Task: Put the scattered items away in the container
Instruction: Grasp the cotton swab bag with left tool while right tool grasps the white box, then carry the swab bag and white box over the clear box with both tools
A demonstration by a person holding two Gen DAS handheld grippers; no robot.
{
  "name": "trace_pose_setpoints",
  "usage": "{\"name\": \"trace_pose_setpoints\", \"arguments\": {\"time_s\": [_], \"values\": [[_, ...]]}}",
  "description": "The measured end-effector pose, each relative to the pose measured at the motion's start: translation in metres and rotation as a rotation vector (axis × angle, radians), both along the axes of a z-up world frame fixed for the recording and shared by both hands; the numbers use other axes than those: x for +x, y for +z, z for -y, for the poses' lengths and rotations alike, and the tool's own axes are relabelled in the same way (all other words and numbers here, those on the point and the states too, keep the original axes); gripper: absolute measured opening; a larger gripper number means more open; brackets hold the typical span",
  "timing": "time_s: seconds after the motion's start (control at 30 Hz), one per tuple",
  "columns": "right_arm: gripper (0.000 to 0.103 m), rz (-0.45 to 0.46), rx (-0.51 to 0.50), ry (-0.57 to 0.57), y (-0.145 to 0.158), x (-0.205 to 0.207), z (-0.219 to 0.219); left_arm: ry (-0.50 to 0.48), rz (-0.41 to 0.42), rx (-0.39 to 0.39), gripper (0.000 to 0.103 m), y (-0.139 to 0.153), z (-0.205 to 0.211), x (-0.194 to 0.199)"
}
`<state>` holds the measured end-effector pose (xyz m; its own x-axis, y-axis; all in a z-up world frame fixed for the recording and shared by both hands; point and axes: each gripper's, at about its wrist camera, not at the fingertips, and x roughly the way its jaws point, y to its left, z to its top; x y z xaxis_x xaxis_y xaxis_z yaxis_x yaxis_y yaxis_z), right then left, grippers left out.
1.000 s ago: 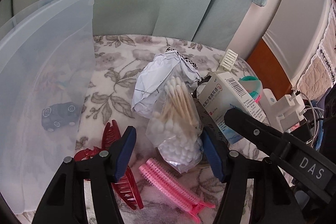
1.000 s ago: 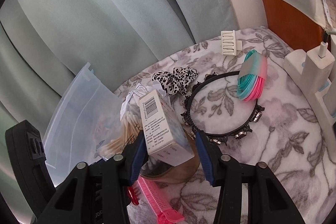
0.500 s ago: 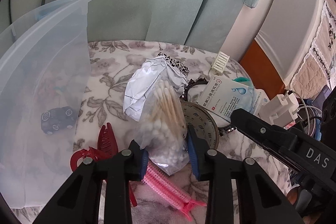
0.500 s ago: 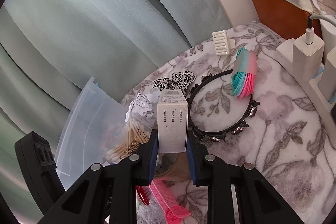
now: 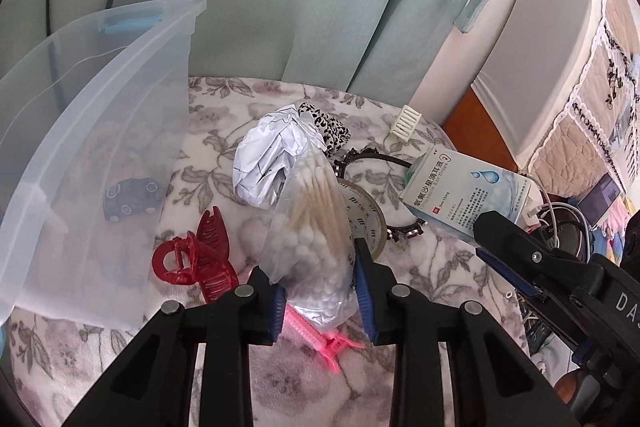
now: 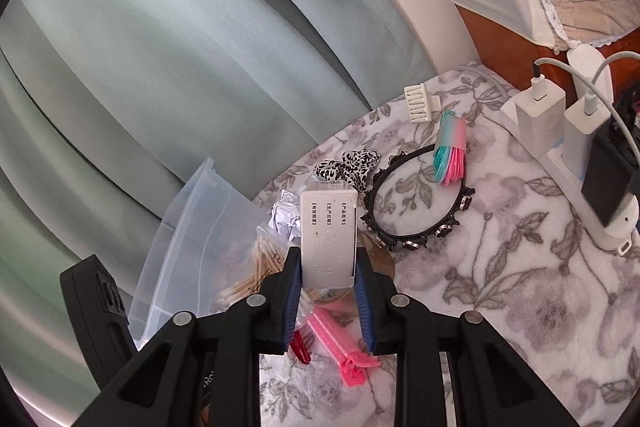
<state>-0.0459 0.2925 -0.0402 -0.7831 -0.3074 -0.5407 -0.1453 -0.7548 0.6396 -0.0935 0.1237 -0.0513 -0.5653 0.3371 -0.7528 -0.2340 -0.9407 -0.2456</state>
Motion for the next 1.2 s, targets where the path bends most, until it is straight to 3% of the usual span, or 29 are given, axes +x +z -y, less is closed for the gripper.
{"name": "trace_pose_setpoints", "arguments": {"time_s": [0.67, 1.2], "values": [[0.027, -0.136, 0.032, -0.023, 0.072, 0.064, 0.026, 0.014, -0.155, 0.075, 0.031, 0.078, 0.031, 0.063], [0.027, -0.179, 0.101, 0.023, 0.107, 0.083, 0.066, 0.067, -0.23, 0.175, 0.031, 0.105, 0.08, 0.08]]}}
